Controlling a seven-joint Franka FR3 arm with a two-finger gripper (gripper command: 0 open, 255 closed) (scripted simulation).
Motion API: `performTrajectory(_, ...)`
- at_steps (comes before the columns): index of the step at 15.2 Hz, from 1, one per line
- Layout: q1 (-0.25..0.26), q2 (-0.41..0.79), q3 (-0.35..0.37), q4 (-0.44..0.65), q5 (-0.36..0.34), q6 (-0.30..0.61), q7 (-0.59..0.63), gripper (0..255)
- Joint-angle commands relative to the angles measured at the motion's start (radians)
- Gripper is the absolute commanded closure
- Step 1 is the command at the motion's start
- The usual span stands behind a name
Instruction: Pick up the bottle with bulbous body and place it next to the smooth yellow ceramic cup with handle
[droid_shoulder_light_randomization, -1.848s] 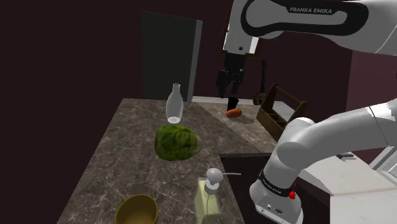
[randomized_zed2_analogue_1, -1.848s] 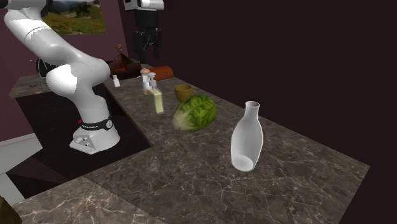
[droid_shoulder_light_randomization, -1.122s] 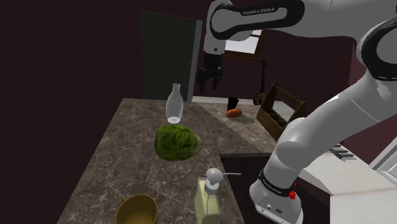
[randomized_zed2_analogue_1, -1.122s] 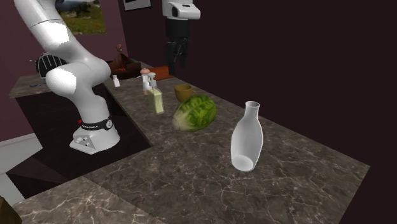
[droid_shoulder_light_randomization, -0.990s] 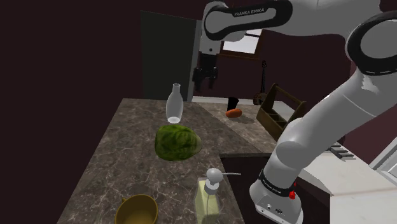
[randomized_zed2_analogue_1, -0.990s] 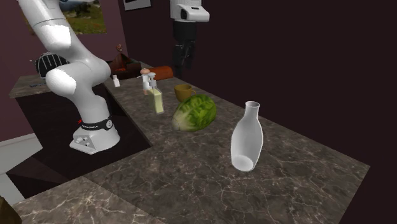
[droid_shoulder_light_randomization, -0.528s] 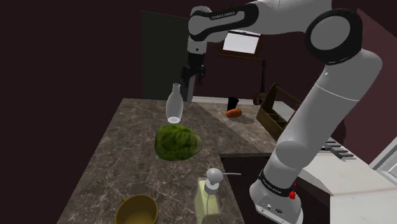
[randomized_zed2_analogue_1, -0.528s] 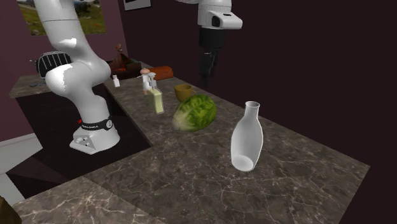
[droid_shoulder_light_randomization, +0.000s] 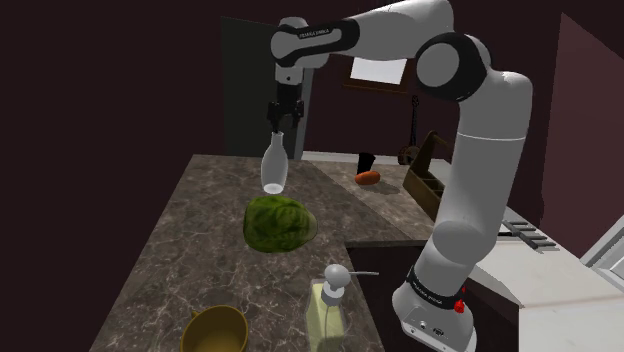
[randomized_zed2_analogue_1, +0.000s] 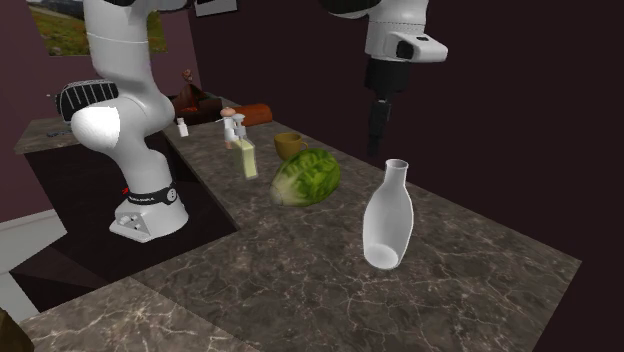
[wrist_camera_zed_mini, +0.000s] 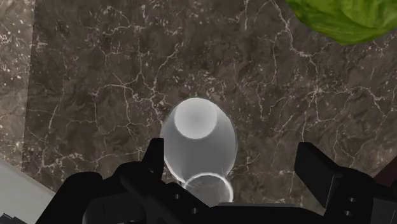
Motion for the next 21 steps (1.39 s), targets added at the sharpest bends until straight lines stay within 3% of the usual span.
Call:
performTrajectory(1, -0.007, 0.09, -0.003, 0.108, 0.001, -0.016, -0.011, 0)
performTrajectory(4, -0.014, 0.205, -0.004, 0.263, 0.002, -0.054, -0.019, 0)
performTrajectory(11, -0.012, 0.203, -0.003, 0.159, 0.003, 0.048, -0.02, 0)
performTrajectory(19, -0.012, 0.203, -0.003, 0.159, 0.003, 0.048, -0.02, 0)
performTrajectory(20, -0.012, 0.203, -0.003, 0.159, 0.003, 0.048, -0.02, 255)
performTrajectory(21, -0.012, 0.203, -0.003, 0.159, 0.003, 0.048, -0.02, 255)
